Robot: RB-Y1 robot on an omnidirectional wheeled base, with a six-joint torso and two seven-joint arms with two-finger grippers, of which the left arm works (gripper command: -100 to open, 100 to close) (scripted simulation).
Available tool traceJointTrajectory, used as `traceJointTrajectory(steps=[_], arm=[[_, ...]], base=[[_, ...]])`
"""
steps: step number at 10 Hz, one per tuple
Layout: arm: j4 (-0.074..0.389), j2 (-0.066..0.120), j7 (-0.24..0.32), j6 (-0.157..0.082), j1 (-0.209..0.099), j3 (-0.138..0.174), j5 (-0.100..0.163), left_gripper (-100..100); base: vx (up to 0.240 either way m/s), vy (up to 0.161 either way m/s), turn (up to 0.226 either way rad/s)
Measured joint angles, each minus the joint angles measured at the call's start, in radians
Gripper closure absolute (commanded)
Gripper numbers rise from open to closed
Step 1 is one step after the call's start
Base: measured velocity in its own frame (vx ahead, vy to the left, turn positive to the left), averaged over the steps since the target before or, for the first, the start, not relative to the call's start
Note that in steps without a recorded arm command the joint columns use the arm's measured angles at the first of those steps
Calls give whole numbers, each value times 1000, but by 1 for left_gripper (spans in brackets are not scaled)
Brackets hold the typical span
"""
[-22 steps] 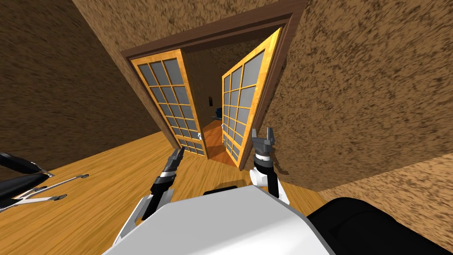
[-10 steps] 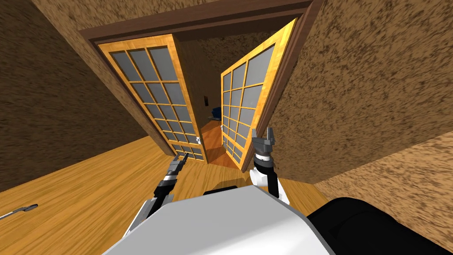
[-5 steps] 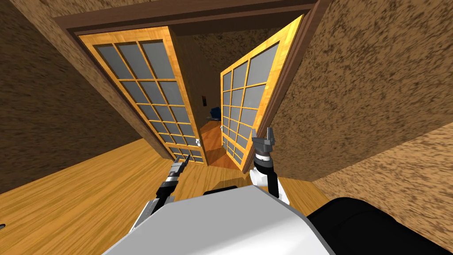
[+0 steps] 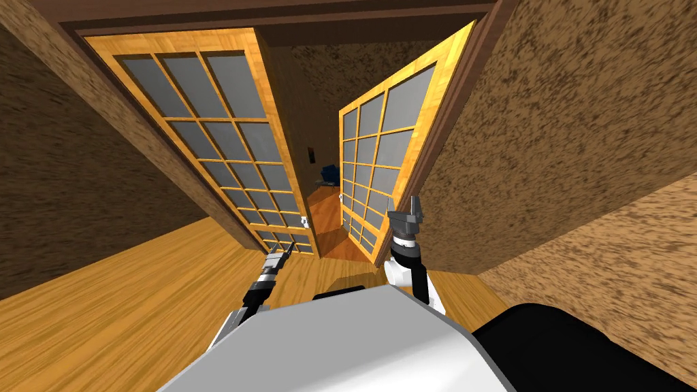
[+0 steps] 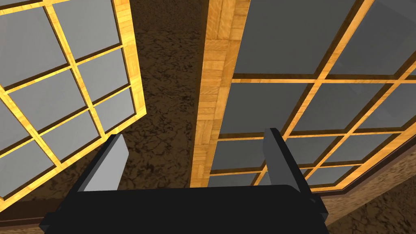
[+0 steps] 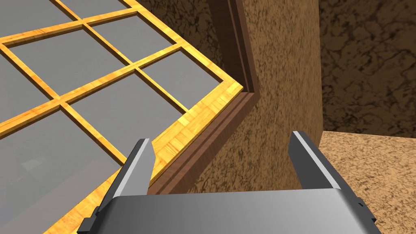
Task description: Push the door open
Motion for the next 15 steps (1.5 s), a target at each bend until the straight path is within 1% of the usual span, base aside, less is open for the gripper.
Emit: traceJointTrajectory(steps=[1, 3, 4, 6, 7, 8, 10, 13, 15], arm=[[31, -7, -25, -10, -6, 8, -14, -100], [69, -12, -57, -16, -17, 20, -37, -100], [94, -14, -73, -24, -24, 27, -45, -100], [129, -23, -104, -30, -31, 38, -69, -100], [148, -27, -119, -34, -38, 43, -78, -100], [159, -33, -131, -34, -41, 46, -88, -100], [199, -41, -162, -47, -51, 57, -101, -100], [250, -58, -204, -59, -63, 72, -130, -100], [285, -65, -228, -69, -73, 82, -144, -100]], base=[[99, 122, -82], [69, 84, -58], [80, 107, -119], [66, 93, -57], [57, 91, -44], [57, 79, -65], [71, 89, -58], [70, 92, -65], [56, 78, -57]])
